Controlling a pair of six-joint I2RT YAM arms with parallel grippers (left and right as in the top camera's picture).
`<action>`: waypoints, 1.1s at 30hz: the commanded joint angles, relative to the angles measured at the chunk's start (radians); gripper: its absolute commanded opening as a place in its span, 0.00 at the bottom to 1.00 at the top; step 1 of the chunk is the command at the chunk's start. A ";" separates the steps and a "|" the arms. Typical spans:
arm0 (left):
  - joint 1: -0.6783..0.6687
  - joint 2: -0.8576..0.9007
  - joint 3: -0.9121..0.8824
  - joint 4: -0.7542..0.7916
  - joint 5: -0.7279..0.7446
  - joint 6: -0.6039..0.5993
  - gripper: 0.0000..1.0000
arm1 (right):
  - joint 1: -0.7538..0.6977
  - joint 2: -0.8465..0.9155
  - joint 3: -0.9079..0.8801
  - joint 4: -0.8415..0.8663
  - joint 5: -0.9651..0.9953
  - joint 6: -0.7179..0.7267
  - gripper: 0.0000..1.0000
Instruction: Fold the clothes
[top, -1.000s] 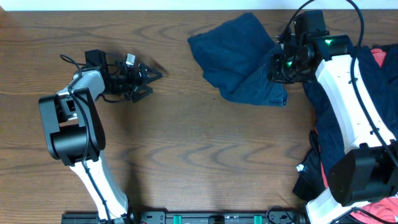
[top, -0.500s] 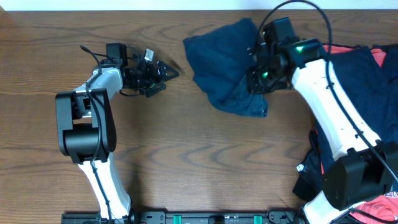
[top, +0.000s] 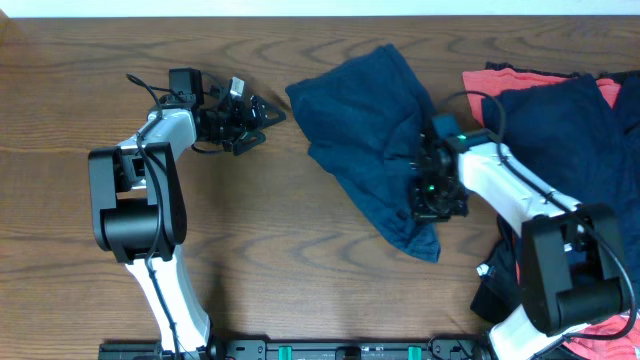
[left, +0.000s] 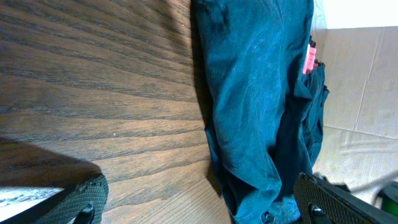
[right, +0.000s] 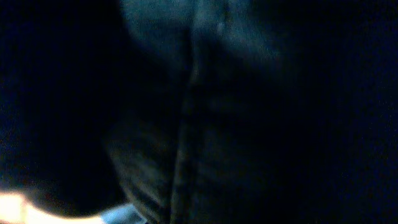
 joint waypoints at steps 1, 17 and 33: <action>0.008 0.045 -0.025 -0.011 -0.126 0.002 0.98 | -0.109 -0.003 -0.017 0.025 0.081 0.119 0.01; -0.026 0.045 -0.018 0.029 -0.160 0.002 0.98 | -0.343 0.008 0.003 0.134 0.146 0.063 0.01; -0.140 0.046 0.135 0.032 -0.331 0.006 0.98 | -0.004 0.108 0.009 0.103 0.130 0.091 0.01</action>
